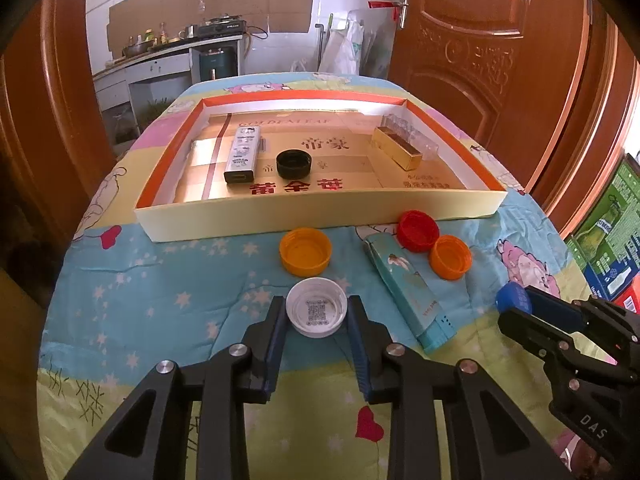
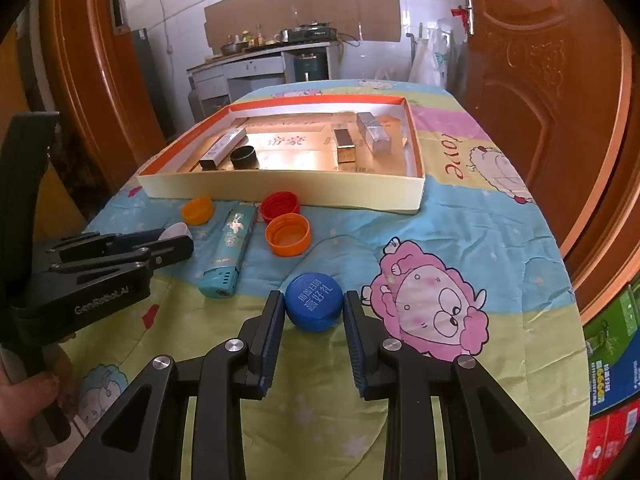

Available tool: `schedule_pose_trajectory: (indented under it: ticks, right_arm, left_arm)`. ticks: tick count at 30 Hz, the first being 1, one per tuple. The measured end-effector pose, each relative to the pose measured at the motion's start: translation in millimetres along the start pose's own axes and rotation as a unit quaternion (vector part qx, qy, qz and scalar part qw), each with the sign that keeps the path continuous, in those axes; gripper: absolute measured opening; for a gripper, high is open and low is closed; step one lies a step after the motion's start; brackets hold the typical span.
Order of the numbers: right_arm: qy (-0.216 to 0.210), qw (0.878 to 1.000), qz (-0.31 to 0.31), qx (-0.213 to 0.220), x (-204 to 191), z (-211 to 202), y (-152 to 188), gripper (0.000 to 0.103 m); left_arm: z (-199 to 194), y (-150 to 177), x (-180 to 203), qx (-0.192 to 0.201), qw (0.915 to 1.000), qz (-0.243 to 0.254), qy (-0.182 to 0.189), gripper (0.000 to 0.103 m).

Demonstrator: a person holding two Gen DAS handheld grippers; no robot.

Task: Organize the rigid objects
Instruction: 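Grasp the blue cap with the right tool while the left tool grasps the white cap, then carry the blue and white caps into the tray and open both tools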

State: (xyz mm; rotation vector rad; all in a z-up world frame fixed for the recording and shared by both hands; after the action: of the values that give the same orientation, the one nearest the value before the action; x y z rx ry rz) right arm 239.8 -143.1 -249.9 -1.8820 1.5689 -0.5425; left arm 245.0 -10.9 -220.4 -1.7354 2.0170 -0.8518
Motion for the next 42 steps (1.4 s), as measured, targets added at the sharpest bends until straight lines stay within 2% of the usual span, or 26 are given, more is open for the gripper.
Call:
schedule_pose_trajectory:
  ticks: [10, 22, 33, 42]
  right_arm:
    - [0.004, 1.0, -0.005, 0.015, -0.9, -13.6, -10.5, 0.031]
    - [0.009, 0.999, -0.024, 0.043, -5.2, -33.7, -41.3, 0.031]
    - [0.01, 0.996, -0.049, 0.068, -10.7, -40.3, -80.2, 0.03]
    - [0.011, 0.996, -0.053, 0.075, -3.3, -36.2, -99.3, 0.03]
  left_arm:
    - [-31.3, -15.5, -10.4, 0.036, 0.9991, -0.01, -0.017, 0.031]
    - [-62.9, -40.9, -16.7, 0.07, 0.9974, -0.013, -0.011, 0.031]
    - [-77.8, -64.2, -22.3, 0.093, 0.9955, -0.01, -0.009, 0.031]
    - [-78.0, -86.1, -18.8, 0.102, 0.9948, 0.0, 0.001, 0.031]
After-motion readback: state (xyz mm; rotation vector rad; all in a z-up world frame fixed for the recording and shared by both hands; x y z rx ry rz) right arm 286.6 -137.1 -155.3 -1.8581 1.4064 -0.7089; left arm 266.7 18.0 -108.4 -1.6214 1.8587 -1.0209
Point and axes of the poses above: each gripper's, at about its wrist camera, not at the fingertips, and z roughly the way its jaws point, x to its right, y to its underside, the point moved 10 cm from there along z, roughly the way its jaws point, and after that the axes turned 3 degrees about y, right-handed, at the moved point
